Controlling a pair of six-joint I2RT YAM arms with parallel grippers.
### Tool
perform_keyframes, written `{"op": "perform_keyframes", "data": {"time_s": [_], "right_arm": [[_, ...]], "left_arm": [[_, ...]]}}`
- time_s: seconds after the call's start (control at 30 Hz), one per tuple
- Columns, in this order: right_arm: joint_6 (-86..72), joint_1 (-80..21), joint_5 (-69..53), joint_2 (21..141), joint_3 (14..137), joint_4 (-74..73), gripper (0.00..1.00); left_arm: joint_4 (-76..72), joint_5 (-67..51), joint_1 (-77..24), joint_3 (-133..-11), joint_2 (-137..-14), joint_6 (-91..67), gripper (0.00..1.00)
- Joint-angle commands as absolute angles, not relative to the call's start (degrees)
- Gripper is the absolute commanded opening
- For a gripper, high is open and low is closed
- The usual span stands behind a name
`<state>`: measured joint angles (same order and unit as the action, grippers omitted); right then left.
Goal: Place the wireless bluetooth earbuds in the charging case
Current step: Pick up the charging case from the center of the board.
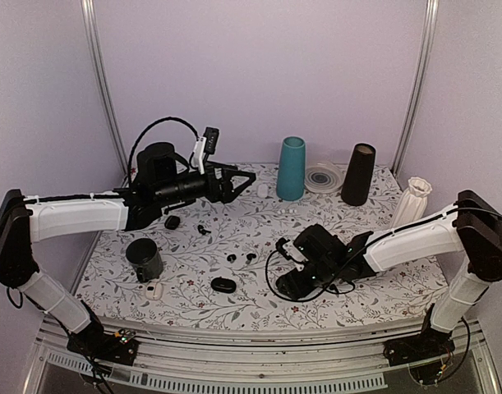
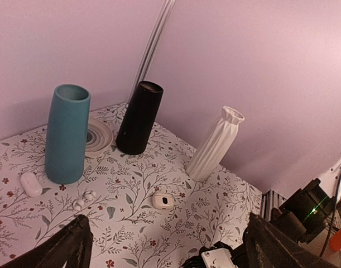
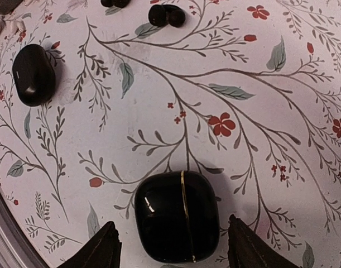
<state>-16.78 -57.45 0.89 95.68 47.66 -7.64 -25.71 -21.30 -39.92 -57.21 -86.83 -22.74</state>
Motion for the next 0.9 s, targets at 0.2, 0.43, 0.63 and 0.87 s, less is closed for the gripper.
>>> {"op": "perform_keyframes", "data": {"time_s": [0.2, 0.43, 0.63, 0.87], "right_arm": [[-13.6, -59.3, 5.8, 100.0, 52.3, -11.1, 0.6], [-12.1, -60.3, 7.1, 101.4, 53.1, -12.6, 0.48], [-12.4, -60.4, 7.9, 100.4, 52.3, -11.7, 0.28], [-13.0, -60.3, 11.0, 93.4, 50.7, -8.7, 0.2]], "left_arm": [[-25.4, -21.2, -38.7, -57.4, -87.0, -23.3, 0.96], [-25.2, -20.9, -38.5, -57.8, -87.3, -23.3, 0.96], [-24.5, -20.7, -38.4, -58.2, -87.7, -23.6, 0.96], [-24.4, -21.1, -38.2, -58.2, -88.0, -24.1, 0.95]]}}
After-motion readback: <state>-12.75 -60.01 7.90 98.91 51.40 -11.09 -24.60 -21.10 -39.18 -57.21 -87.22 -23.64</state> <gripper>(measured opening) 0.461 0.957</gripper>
